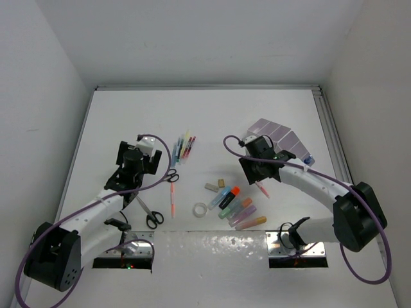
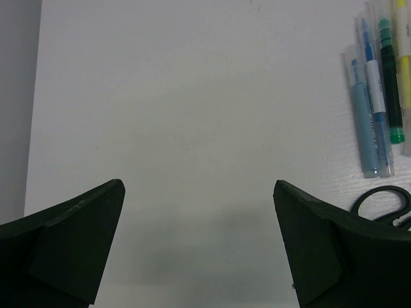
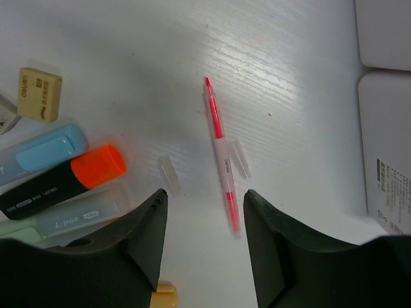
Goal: Sort the stationery into containers
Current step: Pick up the scissors from the center of the board, then place the scissors in the storage box.
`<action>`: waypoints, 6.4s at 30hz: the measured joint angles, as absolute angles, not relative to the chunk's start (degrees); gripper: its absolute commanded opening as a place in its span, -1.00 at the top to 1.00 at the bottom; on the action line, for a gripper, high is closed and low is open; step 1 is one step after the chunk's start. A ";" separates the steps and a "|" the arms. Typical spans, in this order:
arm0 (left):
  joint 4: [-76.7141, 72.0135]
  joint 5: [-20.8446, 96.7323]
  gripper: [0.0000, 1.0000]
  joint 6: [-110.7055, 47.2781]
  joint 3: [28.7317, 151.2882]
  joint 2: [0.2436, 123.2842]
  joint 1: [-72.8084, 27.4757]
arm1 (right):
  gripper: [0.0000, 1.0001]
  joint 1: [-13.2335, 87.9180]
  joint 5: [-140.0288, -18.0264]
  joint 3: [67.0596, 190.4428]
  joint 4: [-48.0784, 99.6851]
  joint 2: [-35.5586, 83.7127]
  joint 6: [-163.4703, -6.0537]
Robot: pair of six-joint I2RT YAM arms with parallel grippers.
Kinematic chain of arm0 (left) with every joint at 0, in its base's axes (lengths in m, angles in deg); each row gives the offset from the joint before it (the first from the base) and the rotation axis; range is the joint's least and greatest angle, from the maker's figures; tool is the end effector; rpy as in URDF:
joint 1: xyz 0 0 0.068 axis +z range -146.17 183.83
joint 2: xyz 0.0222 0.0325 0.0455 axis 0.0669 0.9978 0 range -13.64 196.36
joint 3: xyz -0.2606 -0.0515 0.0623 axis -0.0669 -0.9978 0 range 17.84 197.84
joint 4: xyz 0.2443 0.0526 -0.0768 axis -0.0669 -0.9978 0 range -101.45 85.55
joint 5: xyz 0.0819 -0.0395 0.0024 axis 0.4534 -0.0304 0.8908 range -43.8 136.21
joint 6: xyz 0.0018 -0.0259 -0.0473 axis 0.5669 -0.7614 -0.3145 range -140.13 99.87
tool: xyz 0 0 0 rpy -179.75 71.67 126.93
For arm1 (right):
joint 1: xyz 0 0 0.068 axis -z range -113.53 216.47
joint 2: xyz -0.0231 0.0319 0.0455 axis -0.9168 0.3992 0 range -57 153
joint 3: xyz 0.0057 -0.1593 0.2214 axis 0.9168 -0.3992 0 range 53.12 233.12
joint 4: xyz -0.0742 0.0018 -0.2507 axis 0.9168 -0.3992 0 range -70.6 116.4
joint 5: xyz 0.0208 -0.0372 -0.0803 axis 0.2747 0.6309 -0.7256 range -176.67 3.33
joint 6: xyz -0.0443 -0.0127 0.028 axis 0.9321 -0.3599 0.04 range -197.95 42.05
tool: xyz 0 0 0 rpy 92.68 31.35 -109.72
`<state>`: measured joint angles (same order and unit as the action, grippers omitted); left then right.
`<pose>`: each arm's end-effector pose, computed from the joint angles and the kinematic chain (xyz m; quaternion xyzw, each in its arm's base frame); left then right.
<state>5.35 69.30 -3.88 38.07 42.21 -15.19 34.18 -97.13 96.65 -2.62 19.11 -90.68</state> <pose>0.1955 -0.0527 0.1915 0.1502 0.8233 0.1570 0.5245 0.2125 0.1266 0.1925 -0.1419 0.9552 0.0119 0.2596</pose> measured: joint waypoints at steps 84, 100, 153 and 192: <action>-29.51 37.10 0.28 19.07 68.38 80.77 -24.09 | 0.03 33.30 -106.11 88.06 5.19 4.36 -98.77; -30.19 34.37 1.00 21.23 68.41 81.01 -24.09 | 0.03 33.30 -108.21 88.06 3.61 2.24 -98.77; -25.16 38.74 1.00 -3.45 97.19 73.40 -28.74 | 0.16 27.64 -84.76 107.75 40.94 22.96 -104.97; -25.75 33.32 -0.28 -3.75 92.47 70.56 -30.32 | 1.00 28.67 -89.26 106.79 45.93 28.51 -104.10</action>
